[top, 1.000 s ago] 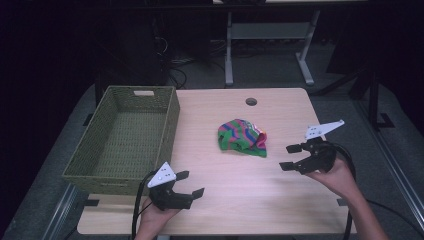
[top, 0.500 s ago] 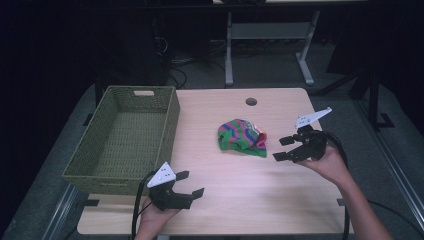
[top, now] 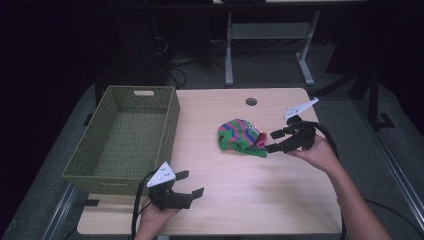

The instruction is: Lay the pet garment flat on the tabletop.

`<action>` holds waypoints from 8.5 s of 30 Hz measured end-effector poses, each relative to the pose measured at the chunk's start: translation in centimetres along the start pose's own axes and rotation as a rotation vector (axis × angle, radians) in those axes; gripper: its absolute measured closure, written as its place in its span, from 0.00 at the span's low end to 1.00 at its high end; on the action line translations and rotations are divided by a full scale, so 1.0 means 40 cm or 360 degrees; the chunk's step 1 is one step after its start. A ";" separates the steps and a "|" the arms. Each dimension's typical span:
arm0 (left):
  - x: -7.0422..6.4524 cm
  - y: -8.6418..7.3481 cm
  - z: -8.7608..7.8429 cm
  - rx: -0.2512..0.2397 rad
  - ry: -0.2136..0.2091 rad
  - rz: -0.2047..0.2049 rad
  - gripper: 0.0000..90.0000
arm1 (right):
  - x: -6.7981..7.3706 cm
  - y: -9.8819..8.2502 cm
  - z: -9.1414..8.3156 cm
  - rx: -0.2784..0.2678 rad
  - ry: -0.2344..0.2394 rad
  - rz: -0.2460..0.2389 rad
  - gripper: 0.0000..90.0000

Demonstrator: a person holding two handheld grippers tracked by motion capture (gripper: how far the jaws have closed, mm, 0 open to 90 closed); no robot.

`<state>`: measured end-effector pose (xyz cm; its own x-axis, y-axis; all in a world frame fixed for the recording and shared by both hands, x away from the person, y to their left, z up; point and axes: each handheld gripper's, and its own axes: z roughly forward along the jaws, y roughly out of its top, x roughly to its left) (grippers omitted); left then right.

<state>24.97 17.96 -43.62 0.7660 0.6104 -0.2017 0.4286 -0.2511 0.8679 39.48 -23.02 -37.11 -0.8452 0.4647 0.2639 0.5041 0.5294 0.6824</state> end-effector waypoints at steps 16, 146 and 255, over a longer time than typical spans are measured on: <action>-0.001 0.002 0.001 0.0003 -0.0006 0.0008 0.19 | -0.027 0.069 0.051 0.0057 0.0005 -0.0002 0.30; -0.008 0.003 0.012 0.0025 -0.0041 0.0018 0.19 | -0.028 0.104 0.369 0.0433 -0.0600 -0.0136 0.86; -0.008 0.002 -0.006 -0.0013 -0.0025 0.0014 0.19 | 0.252 -0.093 0.271 0.0238 0.0186 -0.0046 0.64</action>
<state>24.65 17.94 -43.37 0.7772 0.5963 -0.2009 0.4177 -0.2501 0.8735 31.02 -12.60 -44.38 -0.8701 0.3670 0.3289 0.4928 0.6451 0.5840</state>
